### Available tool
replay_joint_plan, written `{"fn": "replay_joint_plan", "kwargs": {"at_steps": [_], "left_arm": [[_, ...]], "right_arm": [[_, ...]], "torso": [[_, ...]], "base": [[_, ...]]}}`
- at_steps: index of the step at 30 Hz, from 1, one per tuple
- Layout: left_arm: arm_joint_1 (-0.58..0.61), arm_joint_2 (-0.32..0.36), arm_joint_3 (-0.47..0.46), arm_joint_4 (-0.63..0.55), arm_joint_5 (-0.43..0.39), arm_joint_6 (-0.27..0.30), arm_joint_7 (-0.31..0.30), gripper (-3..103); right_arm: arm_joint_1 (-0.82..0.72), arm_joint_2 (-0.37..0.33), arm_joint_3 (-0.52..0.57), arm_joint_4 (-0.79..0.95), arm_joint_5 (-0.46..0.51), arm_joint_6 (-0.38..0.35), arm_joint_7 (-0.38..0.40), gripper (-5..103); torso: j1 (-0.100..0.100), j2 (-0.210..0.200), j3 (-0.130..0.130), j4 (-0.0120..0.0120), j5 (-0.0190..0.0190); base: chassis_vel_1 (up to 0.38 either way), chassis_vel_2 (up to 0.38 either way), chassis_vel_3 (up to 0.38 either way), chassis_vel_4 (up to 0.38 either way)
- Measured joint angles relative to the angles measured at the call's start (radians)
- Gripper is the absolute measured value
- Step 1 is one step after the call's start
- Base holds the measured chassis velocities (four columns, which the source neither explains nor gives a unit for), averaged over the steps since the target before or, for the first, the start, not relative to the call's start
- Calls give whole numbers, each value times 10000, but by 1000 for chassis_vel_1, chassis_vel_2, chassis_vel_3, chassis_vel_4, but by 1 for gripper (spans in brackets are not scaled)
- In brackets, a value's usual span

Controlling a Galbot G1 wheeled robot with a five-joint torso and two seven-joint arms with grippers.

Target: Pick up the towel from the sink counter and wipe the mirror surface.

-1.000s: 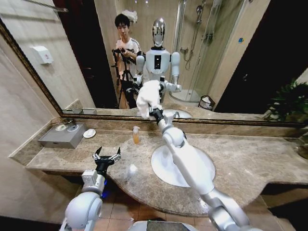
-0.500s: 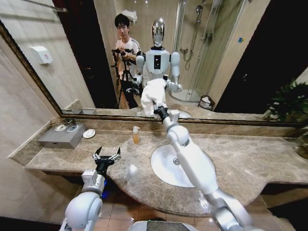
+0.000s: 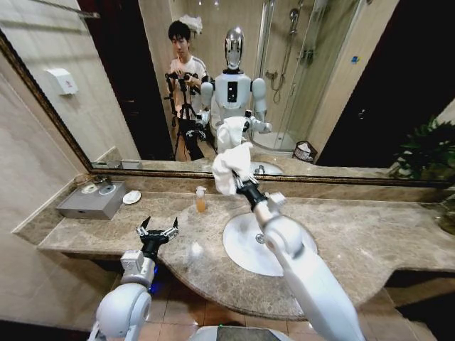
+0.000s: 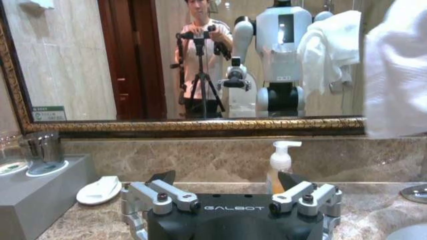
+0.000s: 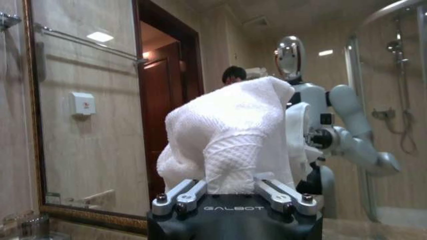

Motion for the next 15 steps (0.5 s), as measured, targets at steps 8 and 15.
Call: {"fn": "replay_joint_plan", "kwargs": {"at_steps": [8,15], "left_arm": [[0,1,1,0,-1,0,1,100],[0,0,3,0,0,0,1,100]], "right_arm": [[-2006,-212,1276,884,-77,135,-565,10],[-3371,-52,1626,1304,-709,671,-880,10]], "torso": [[0,0,1,0,0],[0,1,0,0,1]], "base": [[-7,-4,6,7],[-89,-81,79,86]]}}
